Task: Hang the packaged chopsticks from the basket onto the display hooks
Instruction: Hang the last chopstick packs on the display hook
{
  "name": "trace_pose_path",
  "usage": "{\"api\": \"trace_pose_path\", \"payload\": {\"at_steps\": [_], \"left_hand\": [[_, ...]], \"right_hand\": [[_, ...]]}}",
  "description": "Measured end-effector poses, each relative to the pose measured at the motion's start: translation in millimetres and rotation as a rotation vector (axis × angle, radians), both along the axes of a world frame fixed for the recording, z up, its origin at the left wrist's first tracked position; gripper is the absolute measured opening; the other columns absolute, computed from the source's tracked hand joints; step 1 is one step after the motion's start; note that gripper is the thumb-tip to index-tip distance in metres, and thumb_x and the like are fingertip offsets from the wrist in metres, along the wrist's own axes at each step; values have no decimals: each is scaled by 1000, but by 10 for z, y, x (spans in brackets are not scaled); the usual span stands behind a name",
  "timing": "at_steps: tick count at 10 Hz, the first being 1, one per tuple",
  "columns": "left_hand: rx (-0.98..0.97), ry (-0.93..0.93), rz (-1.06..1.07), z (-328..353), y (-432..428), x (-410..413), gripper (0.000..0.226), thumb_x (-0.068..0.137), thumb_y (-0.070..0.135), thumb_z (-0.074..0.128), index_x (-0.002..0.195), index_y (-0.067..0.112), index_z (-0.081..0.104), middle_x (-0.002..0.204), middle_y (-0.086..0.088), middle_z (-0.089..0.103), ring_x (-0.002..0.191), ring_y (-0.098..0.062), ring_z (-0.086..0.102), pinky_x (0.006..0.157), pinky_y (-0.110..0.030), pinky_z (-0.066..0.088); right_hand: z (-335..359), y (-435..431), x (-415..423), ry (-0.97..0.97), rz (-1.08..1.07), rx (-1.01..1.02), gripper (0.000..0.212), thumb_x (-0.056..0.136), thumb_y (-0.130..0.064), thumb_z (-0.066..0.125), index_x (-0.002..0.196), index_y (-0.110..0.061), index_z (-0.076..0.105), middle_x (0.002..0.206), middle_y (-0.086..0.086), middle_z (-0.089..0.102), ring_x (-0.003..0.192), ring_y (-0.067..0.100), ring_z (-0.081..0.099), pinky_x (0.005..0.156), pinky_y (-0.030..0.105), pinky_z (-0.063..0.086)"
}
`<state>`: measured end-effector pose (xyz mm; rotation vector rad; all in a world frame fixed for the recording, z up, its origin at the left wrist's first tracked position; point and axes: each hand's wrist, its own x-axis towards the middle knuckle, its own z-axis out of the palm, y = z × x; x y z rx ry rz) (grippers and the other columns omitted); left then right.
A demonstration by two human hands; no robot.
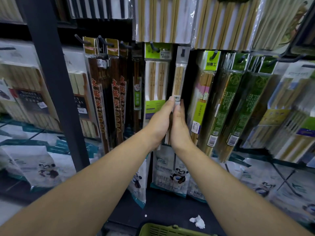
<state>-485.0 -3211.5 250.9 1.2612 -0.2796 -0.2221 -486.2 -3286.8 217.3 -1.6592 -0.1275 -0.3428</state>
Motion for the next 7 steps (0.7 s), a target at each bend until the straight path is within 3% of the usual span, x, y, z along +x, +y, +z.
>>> {"api": "trace_pose_path", "payload": {"at_steps": [1, 2, 3, 4, 5, 6, 7], "left_hand": [[-1, -8, 45, -154, -17, -55, 48, 108, 50, 40, 144, 23, 57, 143, 3, 62, 133, -8, 55, 123, -36, 32], [88, -32, 124, -357, -15, -131, 45, 108, 49, 40, 147, 29, 52, 148, 10, 56, 134, -1, 50, 123, -32, 29], [172, -43, 90, -551, 32, -193, 57, 108, 51, 37, 157, 22, 40, 157, 8, 46, 140, -2, 44, 121, -25, 28], [294, -80, 191, -701, 90, -249, 50, 109, 45, 42, 152, 20, 44, 121, 26, 55, 95, 33, 51, 79, 8, 34], [397, -66, 273, -812, 144, -365, 49, 109, 37, 47, 151, 13, 45, 112, 25, 52, 91, 27, 53, 68, 10, 33], [444, -67, 295, -930, 188, -499, 55, 108, 31, 50, 157, 10, 36, 146, 3, 49, 127, -1, 43, 98, -7, 34], [441, -37, 300, -974, 205, -677, 55, 108, 25, 52, 157, 9, 35, 156, -6, 44, 134, -7, 41, 107, -21, 32]], "right_hand": [[-143, 1, -26, 47, -5, 2, 82, 91, -72, 21, 163, -33, 14, 168, -11, 19, 151, 1, 18, 125, 31, 16], [-290, 2, -117, 90, 0, 9, 77, 97, -70, 21, 163, -32, 13, 168, -10, 19, 149, 1, 18, 121, 27, 16], [-460, -14, -283, 127, -2, -25, 89, 88, -80, 18, 163, -33, 7, 169, -10, 15, 151, 3, 14, 124, 32, 14], [-647, -32, -484, 174, 19, -57, 95, 83, -83, 17, 162, -34, 0, 169, -10, 13, 154, 8, 12, 127, 41, 14], [-809, -85, -700, 221, 78, -108, 81, 94, -72, 23, 162, -34, 1, 168, -10, 12, 151, 4, 12, 125, 34, 16], [-847, -211, -874, 172, 83, -252, 68, 103, -57, 38, 162, -36, 11, 160, -23, 21, 141, -8, 18, 112, 21, 22], [-747, -361, -1030, 109, 26, -317, 55, 105, -41, 47, 157, -32, 32, 148, -25, 34, 137, -6, 30, 107, 19, 28]]}}
